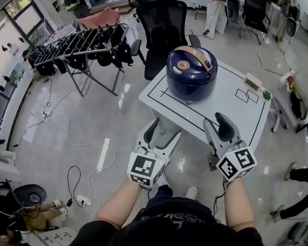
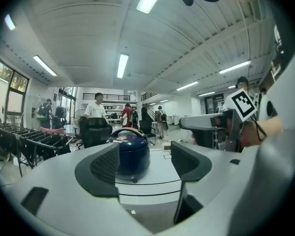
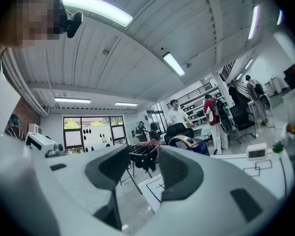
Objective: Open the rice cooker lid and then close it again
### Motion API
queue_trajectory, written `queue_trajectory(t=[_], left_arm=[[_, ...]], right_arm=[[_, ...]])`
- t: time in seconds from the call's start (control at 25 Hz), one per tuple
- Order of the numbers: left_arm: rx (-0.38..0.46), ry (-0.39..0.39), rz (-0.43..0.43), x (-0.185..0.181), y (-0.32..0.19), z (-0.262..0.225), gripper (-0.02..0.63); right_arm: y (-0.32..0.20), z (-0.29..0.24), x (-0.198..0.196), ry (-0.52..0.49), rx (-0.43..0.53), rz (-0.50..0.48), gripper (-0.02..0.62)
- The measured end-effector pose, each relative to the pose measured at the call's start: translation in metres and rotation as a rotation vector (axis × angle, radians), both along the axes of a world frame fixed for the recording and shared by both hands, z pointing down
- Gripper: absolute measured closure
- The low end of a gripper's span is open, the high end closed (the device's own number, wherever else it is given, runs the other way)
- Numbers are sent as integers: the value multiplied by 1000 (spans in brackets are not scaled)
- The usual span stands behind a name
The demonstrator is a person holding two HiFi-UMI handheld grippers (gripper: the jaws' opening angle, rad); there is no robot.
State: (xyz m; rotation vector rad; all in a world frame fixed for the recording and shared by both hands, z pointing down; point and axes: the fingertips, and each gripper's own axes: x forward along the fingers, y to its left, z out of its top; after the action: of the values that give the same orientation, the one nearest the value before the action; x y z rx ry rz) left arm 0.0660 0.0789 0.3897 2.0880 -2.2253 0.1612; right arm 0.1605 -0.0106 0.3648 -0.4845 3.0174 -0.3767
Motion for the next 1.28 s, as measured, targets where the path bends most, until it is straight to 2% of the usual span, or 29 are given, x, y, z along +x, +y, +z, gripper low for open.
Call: queue_trajectory(t=[0.32, 0.6, 0.88, 1.28], left_arm=[[32, -8, 47, -68, -14, -11, 288], [50, -5, 98, -111, -25, -18, 288], [77, 10, 132, -134, -19, -23, 288], [95, 40, 152, -147, -18, -22, 288]], right_arm=[[-14, -13, -58, 6, 49, 69, 414], [-20, -20, -95, 8, 67, 127, 414], [-11, -24, -113, 14, 84, 168, 414], [-10, -25, -127, 47, 98, 182, 414]])
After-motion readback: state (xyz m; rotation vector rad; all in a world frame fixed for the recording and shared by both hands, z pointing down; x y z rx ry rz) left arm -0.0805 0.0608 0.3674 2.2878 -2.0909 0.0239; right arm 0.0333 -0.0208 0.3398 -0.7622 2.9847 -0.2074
